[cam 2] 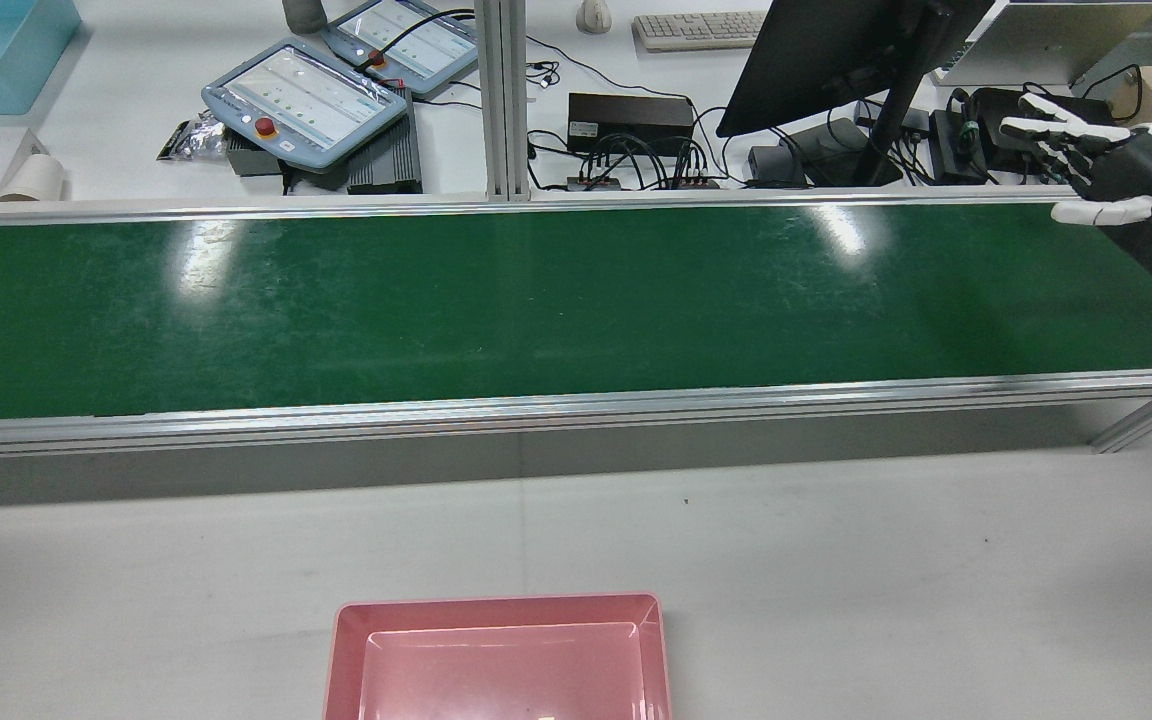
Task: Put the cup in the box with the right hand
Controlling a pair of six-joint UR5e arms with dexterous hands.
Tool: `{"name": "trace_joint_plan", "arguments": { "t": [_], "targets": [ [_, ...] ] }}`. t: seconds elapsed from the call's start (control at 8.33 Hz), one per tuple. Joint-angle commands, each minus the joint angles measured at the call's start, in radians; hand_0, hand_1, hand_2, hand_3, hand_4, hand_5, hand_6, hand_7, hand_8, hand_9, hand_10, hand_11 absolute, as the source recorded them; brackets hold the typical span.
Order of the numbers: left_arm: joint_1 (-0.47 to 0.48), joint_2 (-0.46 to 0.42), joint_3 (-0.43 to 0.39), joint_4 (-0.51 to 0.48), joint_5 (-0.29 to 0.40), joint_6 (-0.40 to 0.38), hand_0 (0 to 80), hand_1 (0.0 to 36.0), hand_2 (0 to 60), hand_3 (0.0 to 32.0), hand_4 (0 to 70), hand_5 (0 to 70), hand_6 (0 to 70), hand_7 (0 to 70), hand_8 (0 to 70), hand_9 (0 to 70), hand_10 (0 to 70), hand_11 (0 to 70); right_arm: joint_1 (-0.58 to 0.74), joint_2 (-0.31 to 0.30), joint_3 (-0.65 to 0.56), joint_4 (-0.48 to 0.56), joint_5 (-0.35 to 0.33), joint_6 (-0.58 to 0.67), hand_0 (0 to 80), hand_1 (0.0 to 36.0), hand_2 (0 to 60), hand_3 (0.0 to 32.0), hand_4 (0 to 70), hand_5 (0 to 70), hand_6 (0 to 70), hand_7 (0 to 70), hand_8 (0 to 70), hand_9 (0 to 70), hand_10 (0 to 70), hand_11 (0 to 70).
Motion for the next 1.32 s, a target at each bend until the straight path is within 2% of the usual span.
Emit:
{"name": "trace_joint_plan", "arguments": {
  "t": [0.0, 0.12, 0.24, 0.36, 0.48, 0.6, 0.72, 0.84, 0.96, 1.08, 1.2],
  "targets": [
    [0.0, -0.001, 0.0, 0.0, 0.0, 0.0, 0.0, 0.0, 0.0, 0.0, 0.0, 0.0, 0.0, 0.0, 0.0, 0.0, 0.0, 0.0, -0.002, -0.012, 0.0, 0.021, -0.002, -0.001, 45.4, 10.0, 13.4, 4.4, 9.1, 3.8, 2.2, 8.2, 2.4, 5.9, 2.4, 4.9],
    [0.0, 0.001, 0.0, 0.0, 0.0, 0.0, 0.0, 0.0, 0.0, 0.0, 0.0, 0.0, 0.0, 0.0, 0.0, 0.0, 0.0, 0.0, -0.002, -0.014, -0.001, 0.024, -0.004, -0.009, 44.3, 10.9, 18.5, 4.6, 9.1, 3.6, 2.4, 9.9, 2.1, 5.9, 2.1, 4.4],
    [0.0, -0.001, 0.0, 0.0, 0.0, 0.0, 0.0, 0.0, 0.0, 0.0, 0.0, 0.0, 0.0, 0.0, 0.0, 0.0, 0.0, 0.0, -0.002, -0.017, -0.001, 0.024, -0.004, -0.01, 46.4, 8.5, 7.0, 6.2, 10.6, 3.6, 2.3, 9.9, 2.2, 6.0, 2.0, 4.2],
    [0.0, -0.001, 0.0, 0.0, 0.0, 0.0, 0.0, 0.0, 0.0, 0.0, 0.0, 0.0, 0.0, 0.0, 0.0, 0.0, 0.0, 0.0, -0.004, -0.016, -0.001, 0.024, -0.004, -0.015, 46.6, 8.0, 2.4, 7.4, 10.9, 3.6, 2.2, 10.2, 2.1, 6.0, 1.9, 4.1],
    [0.0, -0.001, 0.0, 0.0, 0.0, 0.0, 0.0, 0.0, 0.0, 0.0, 0.0, 0.0, 0.0, 0.0, 0.0, 0.0, 0.0, 0.0, -0.008, -0.012, -0.001, 0.024, -0.004, -0.018, 47.5, 9.2, 1.6, 7.2, 11.0, 4.0, 2.4, 10.5, 2.2, 6.1, 2.0, 4.3],
    [0.0, -0.001, 0.0, 0.0, 0.0, 0.0, 0.0, 0.0, 0.0, 0.0, 0.0, 0.0, 0.0, 0.0, 0.0, 0.0, 0.0, 0.0, -0.005, -0.011, -0.001, 0.024, -0.002, -0.018, 47.5, 11.9, 8.3, 7.6, 8.2, 4.3, 2.3, 10.4, 2.0, 5.8, 2.0, 4.4],
    [0.0, -0.001, 0.0, 0.0, 0.0, 0.0, 0.0, 0.0, 0.0, 0.0, 0.0, 0.0, 0.0, 0.0, 0.0, 0.0, 0.0, 0.0, 0.001, -0.012, -0.001, 0.024, -0.002, -0.018, 48.2, 12.5, 7.1, 7.8, 7.2, 4.6, 2.2, 9.4, 1.9, 5.5, 1.9, 4.4],
    [0.0, 0.001, 0.0, 0.0, 0.0, 0.0, 0.0, 0.0, 0.0, 0.0, 0.0, 0.0, 0.0, 0.0, 0.0, 0.0, 0.0, 0.0, 0.001, -0.011, 0.0, 0.024, -0.002, -0.03, 48.9, 11.6, 3.2, 8.0, 7.1, 4.7, 1.9, 7.9, 1.6, 4.7, 1.8, 4.4],
    [0.0, -0.001, 0.0, 0.0, 0.0, 0.0, 0.0, 0.0, 0.0, 0.0, 0.0, 0.0, 0.0, 0.0, 0.0, 0.0, 0.0, 0.0, -0.001, -0.005, 0.003, 0.024, -0.004, -0.058, 49.1, 12.2, 3.4, 10.2, 6.4, 4.8, 1.8, 8.3, 1.4, 4.5, 1.3, 3.6],
    [0.0, -0.001, 0.0, 0.0, 0.0, 0.0, 0.0, 0.0, 0.0, 0.0, 0.0, 0.0, 0.0, 0.0, 0.0, 0.0, 0.0, 0.0, -0.001, -0.005, 0.006, 0.024, -0.005, -0.093, 47.6, 15.0, 15.0, 11.8, 3.9, 4.7, 1.7, 9.0, 1.3, 4.5, 1.0, 3.2],
    [0.0, -0.001, 0.0, 0.0, 0.0, 0.0, 0.0, 0.0, 0.0, 0.0, 0.0, 0.0, 0.0, 0.0, 0.0, 0.0, 0.0, 0.0, -0.002, -0.006, 0.005, 0.024, -0.005, -0.112, 47.9, 14.2, 12.1, 12.6, 4.0, 4.7, 1.6, 8.7, 1.3, 4.5, 1.0, 3.2]
  ]
}}
